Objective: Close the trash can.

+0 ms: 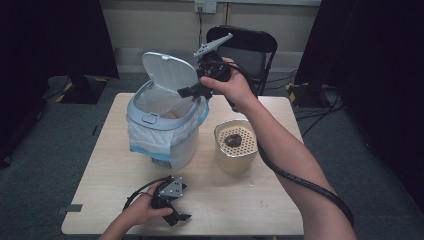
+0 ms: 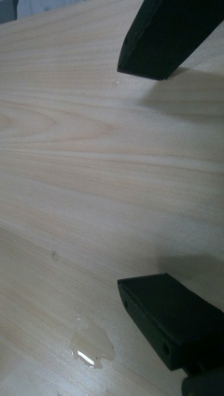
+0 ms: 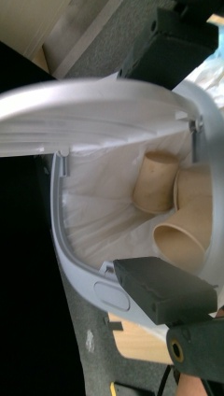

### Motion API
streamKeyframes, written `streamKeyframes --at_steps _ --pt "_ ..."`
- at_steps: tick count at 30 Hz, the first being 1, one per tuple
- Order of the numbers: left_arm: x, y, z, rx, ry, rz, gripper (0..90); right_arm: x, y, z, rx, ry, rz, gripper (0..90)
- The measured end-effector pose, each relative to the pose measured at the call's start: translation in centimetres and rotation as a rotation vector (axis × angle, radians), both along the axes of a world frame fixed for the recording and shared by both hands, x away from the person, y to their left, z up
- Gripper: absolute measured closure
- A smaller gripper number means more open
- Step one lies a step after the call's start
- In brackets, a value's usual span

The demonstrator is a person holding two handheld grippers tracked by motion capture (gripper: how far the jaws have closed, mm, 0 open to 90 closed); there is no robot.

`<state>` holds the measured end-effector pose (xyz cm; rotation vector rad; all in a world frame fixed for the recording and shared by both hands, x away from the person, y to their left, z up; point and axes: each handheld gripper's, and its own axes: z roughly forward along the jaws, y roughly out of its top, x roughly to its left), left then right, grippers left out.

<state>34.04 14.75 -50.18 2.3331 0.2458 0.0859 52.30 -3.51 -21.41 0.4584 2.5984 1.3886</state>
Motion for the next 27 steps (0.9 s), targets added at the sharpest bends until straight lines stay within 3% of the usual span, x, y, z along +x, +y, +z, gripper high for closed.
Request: streamKeyframes --at_steps 17,21,24,27 --pt "0.0 0.0 0.0 0.002 -0.01 0.0 0.0 -2.3 3.1 -1.0 -0.015 0.028 0.098 14.4" --pt "0.0 0.0 0.0 0.001 -0.01 0.001 0.0 -2.4 3.3 -1.6 -0.001 0.072 0.131 14.3" --pt "0.0 0.0 0.0 -0.006 -0.009 0.001 0.0 -2.4 3.5 -1.8 0.003 0.073 0.126 14.5" --pt "0.0 0.0 0.0 0.001 -0.01 0.001 0.0 -2.3 3.4 -1.9 0.004 0.078 0.119 21.2"
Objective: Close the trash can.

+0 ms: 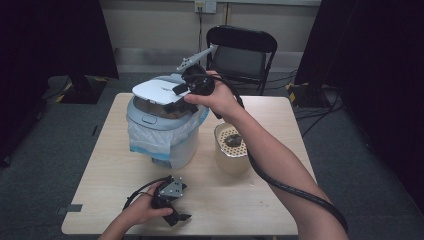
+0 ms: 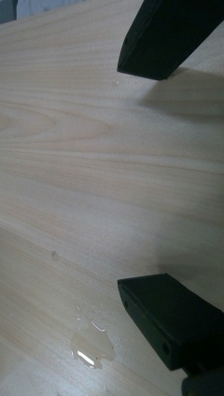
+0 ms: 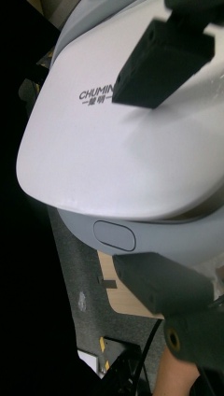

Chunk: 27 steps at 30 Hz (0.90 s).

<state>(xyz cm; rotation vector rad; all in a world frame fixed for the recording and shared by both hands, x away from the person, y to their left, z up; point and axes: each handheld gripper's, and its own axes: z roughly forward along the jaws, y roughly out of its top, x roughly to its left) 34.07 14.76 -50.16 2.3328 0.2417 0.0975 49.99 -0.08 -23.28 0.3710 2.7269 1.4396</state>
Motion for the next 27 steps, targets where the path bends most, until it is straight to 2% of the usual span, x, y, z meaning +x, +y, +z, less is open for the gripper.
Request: streamKeyframes --at_steps 2,4,5,6,11,14,16,19,23,24,27 --pt "0.0 0.0 0.0 0.001 -0.001 0.0 0.0 0.2 -0.2 -0.1 0.009 0.004 0.0 25.8" --pt "0.0 0.0 0.0 0.001 -0.001 0.0 0.0 0.4 -0.3 -0.3 0.018 0.018 0.0 26.2" --pt "0.0 0.0 0.0 0.001 0.0 0.0 0.0 0.3 -0.3 -0.3 0.016 0.011 0.001 27.8" --pt "0.0 0.0 0.0 0.001 0.0 0.0 0.0 0.2 -0.2 -0.4 0.01 0.002 0.003 30.5" --pt "0.0 0.0 0.0 0.005 0.002 0.001 0.0 0.4 -0.2 -0.9 0.007 0.025 0.011 46.3" --pt "0.0 0.0 -0.1 -0.006 0.0 0.0 0.0 0.6 -0.2 -1.1 0.005 0.014 -0.004 56.1" --pt "0.0 0.0 0.0 -0.005 0.0 -0.001 0.0 0.8 -0.1 -1.2 0.003 0.012 -0.012 58.0" --pt "0.0 0.0 0.0 -0.005 0.0 -0.001 0.0 1.0 0.2 -1.6 -0.029 -0.015 -0.024 60.0" --pt "0.0 0.0 0.0 -0.005 0.0 -0.001 0.0 1.4 0.4 -1.8 -0.014 -0.018 -0.05 61.2" --pt "0.0 0.0 -0.1 -0.008 0.011 -0.003 0.0 1.5 0.5 -1.8 -0.022 -0.027 -0.049 61.4" --pt "0.0 0.0 -0.1 -0.009 0.013 -0.002 0.0 1.5 0.7 -1.7 -0.029 -0.027 -0.056 61.6"
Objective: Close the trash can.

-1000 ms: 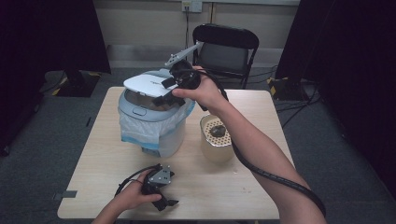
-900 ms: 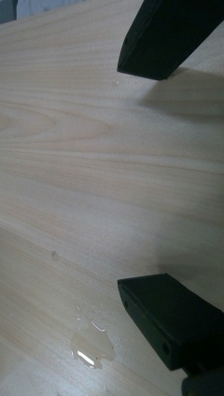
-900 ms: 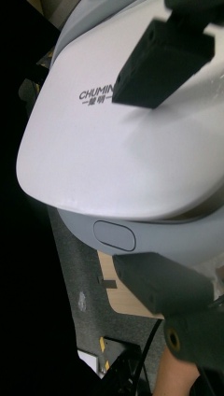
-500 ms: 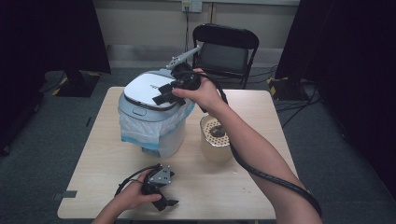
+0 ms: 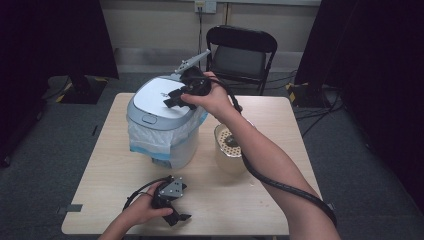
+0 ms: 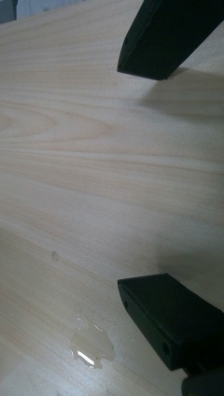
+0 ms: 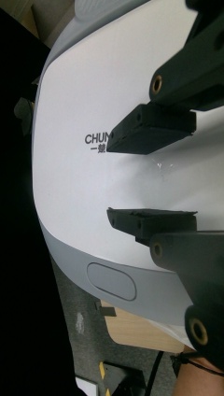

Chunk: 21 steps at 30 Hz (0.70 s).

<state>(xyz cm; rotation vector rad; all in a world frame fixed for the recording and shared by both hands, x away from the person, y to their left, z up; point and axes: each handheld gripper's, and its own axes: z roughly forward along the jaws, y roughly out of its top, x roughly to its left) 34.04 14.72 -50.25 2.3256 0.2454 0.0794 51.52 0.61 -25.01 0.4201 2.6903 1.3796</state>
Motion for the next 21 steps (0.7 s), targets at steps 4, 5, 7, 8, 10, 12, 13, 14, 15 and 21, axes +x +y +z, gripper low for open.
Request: streamKeyframes --at_steps 4,5,7,8,10,12,13,14,15,21 --pt "0.0 0.0 0.0 0.0 0.0 0.0 0.0 0.45 -0.17 -0.41 0.039 0.002 -0.005 65.6" --pt "0.0 0.0 0.0 0.0 0.0 0.0 0.0 0.48 -0.25 -0.47 0.042 0.002 -0.007 66.4" --pt "0.0 0.0 0.0 0.0 0.001 0.0 0.0 0.57 -0.32 -0.54 0.052 0.006 -0.007 66.4" --pt "0.0 0.0 0.0 0.0 0.0 0.0 0.0 0.58 -0.36 -0.58 0.056 0.011 -0.009 67.0" --pt "0.0 0.0 0.0 0.0 0.0 -0.001 0.0 0.51 -0.28 -0.55 0.046 -0.005 -0.009 67.5" --pt "0.0 0.0 -0.01 -0.001 0.001 0.0 0.0 0.42 -0.15 -0.44 0.029 -0.019 -0.005 67.5" --pt "0.0 0.0 -0.01 0.0 0.0 0.0 0.0 0.41 -0.08 -0.36 0.019 -0.02 -0.004 67.5" --pt "0.0 0.0 0.0 0.0 0.0 0.0 0.0 0.41 -0.08 -0.36 0.019 -0.02 -0.004 67.5" --pt "0.0 0.0 -0.01 0.0 0.001 0.0 0.0 0.4 -0.04 -0.32 0.014 -0.019 -0.004 68.5" --pt "0.0 0.0 0.0 0.0 0.0 -0.001 0.0 0.31 -0.01 -0.46 -0.003 -0.033 -0.004 68.8"
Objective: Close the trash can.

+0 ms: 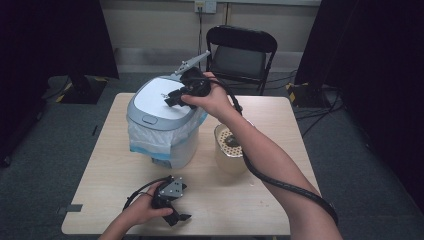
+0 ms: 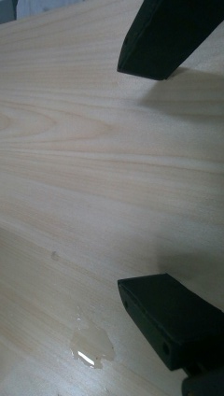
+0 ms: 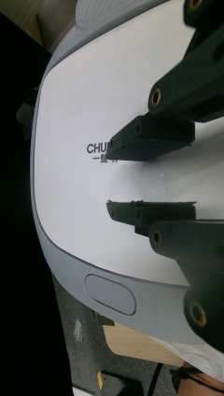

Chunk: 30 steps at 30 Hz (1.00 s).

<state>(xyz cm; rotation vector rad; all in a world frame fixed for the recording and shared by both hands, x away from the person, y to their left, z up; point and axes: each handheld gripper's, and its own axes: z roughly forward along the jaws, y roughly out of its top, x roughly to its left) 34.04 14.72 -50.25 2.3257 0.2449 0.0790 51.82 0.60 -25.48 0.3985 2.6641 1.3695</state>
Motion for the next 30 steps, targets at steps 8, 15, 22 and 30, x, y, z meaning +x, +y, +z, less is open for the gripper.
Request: streamKeyframes --at_steps 8,15,22,30 --pt "0.0 0.0 0.0 0.0 0.0 0.0 0.0 -0.1 0.1 0.2 0.016 0.047 0.011 53.6" --pt "0.0 0.0 0.0 0.0 0.0 0.0 0.0 -0.1 -0.4 0.2 0.016 0.046 -0.029 31.5" --pt "0.0 0.0 0.0 0.0 0.0 0.001 0.0 -0.5 -1.3 0.9 0.014 0.029 -0.052 19.9" --pt "0.0 0.0 0.0 -0.001 0.0 0.001 0.0 -0.8 -2.6 1.4 0.026 0.033 -0.066 15.8"
